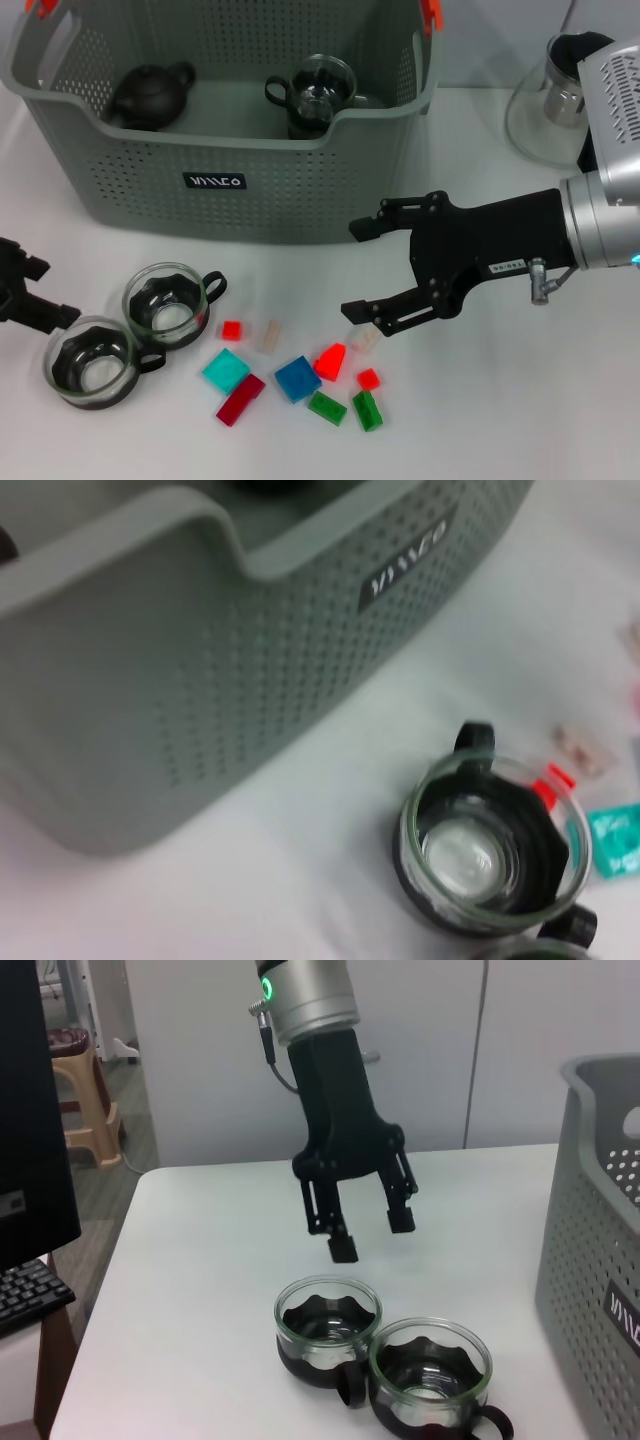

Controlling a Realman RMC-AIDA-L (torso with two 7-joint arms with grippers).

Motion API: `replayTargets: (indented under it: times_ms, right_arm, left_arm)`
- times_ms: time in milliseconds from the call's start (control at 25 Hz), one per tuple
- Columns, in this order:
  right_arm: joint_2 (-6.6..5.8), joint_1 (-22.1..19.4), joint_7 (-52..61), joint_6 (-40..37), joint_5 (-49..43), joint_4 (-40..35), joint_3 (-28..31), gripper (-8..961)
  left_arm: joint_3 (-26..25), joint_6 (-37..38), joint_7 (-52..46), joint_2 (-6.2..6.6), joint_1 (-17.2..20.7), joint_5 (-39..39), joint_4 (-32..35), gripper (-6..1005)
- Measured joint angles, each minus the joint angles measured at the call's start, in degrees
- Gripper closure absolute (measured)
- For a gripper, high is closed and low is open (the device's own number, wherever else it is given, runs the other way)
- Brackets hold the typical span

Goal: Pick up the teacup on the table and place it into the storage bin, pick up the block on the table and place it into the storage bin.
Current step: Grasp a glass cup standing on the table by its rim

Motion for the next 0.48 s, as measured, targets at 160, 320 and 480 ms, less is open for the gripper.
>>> replayTargets:
  times_ms: [160, 320, 480]
  right_arm:
    - [0.00, 0.4, 0.0, 0.7, 0.1, 0.9, 0.0, 8]
    - [0.03, 0.7, -0.1, 1.2, 0.1, 1.7, 0.0, 8]
    - [0.07, 1.0, -1.3, 1.4, 0.3, 2.7, 0.1, 8]
  left_arm:
    - [3.2, -0.5, -2.4, -0.52, -0.6, 2.3, -0.3, 204]
    - [5.9, -0.5, -4.5, -1.35, -0.6, 3.6, -0.4, 204]
    - [6.8, -1.1, -4.9, -2.24, -0.3, 4.4, -1.4, 204]
